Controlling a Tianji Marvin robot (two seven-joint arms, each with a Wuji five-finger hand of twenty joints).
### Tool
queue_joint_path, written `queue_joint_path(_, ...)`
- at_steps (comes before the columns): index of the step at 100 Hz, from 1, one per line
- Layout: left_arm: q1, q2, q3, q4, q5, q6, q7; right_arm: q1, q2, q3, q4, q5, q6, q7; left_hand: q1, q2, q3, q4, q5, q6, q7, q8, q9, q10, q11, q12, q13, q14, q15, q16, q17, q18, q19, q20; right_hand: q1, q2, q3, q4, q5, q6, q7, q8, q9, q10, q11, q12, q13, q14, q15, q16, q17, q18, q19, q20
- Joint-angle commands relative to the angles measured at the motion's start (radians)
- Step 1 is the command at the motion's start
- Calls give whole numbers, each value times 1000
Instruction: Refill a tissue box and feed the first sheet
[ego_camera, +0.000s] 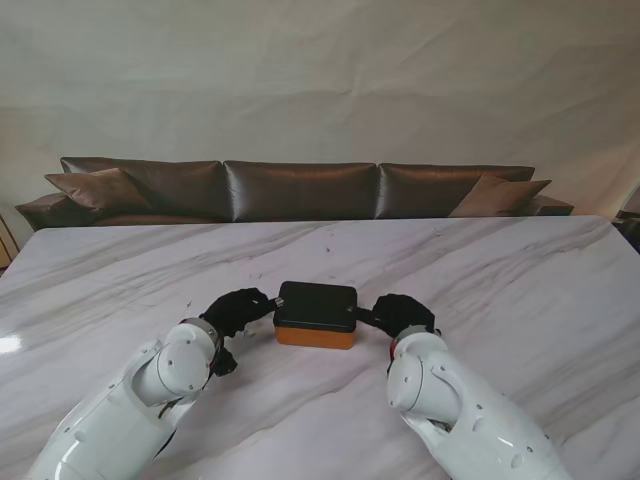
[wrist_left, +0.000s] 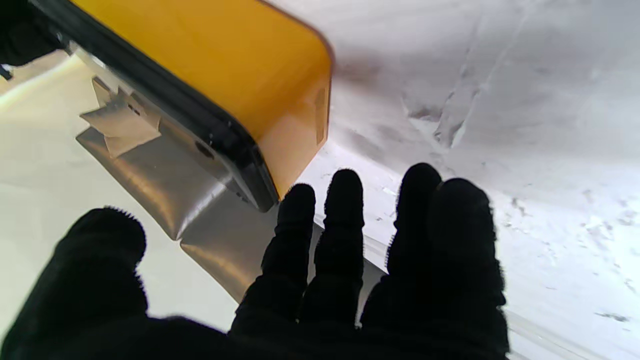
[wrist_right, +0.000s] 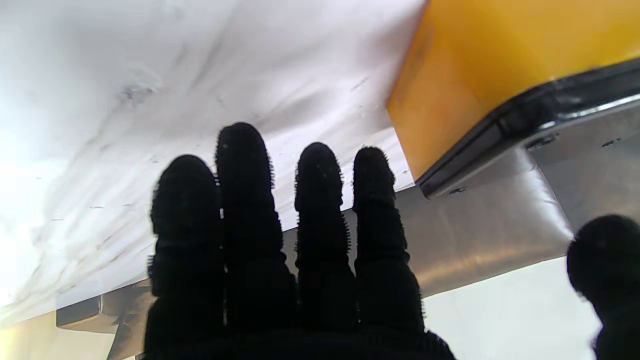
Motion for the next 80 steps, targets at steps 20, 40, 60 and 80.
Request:
queue_joint_path(20, 63, 30, -19, -59, 55, 53, -69, -77, 36, 20, -43, -78, -35, 44, 112, -121, 4, 22, -178, 54, -128, -87, -218, -46, -94, -72, -176, 0, -132, -53, -208, -105, -168, 112, 131, -182, 38, -17, -226, 43, 8, -34, -220, -40, -8, -86, -120, -56, -84, -8, -72, -70, -89, 41)
queue_joint_path(40, 68, 30, 14, -47, 139, 72, -28, -93, 35, -7, -50, -93, -2, 34, 220, -222, 24, -15, -244, 75, -142, -106, -300, -68, -71, -88, -198, -20, -139, -53, -243, -66, -214, 113, 235, -273, 28, -15, -301, 85, 64, -37, -298, -23, 27, -104, -147, -69, -72, -7, -100, -109, -149, 30)
queue_joint_path(60, 50, 14, 69, -8, 183, 93, 57, -93, 28, -41, -54, -100, 32, 12, 119, -307, 310, -161, -243, 84, -150, -119, -312, -68, -48, -105, -190, -21, -123, -51, -233, -52, -215, 102, 253, -277, 32, -1, -309, 92, 86, -41, -310, -16, 40, -112, -154, -71, -63, -6, -113, -109, -160, 31)
queue_joint_path(80, 31, -3, 96, 23, 150, 86, 100, -70, 19, -86, -51, -78, 62, 7, 101, -319, 348, -170, -245, 82, -83, -99, -281, -62, -37, -109, -175, -14, -112, -54, -227, -43, -211, 100, 275, -280, 26, 3, -295, 96, 100, -48, -295, -11, 51, -118, -145, -70, -53, -5, -111, -108, -156, 35)
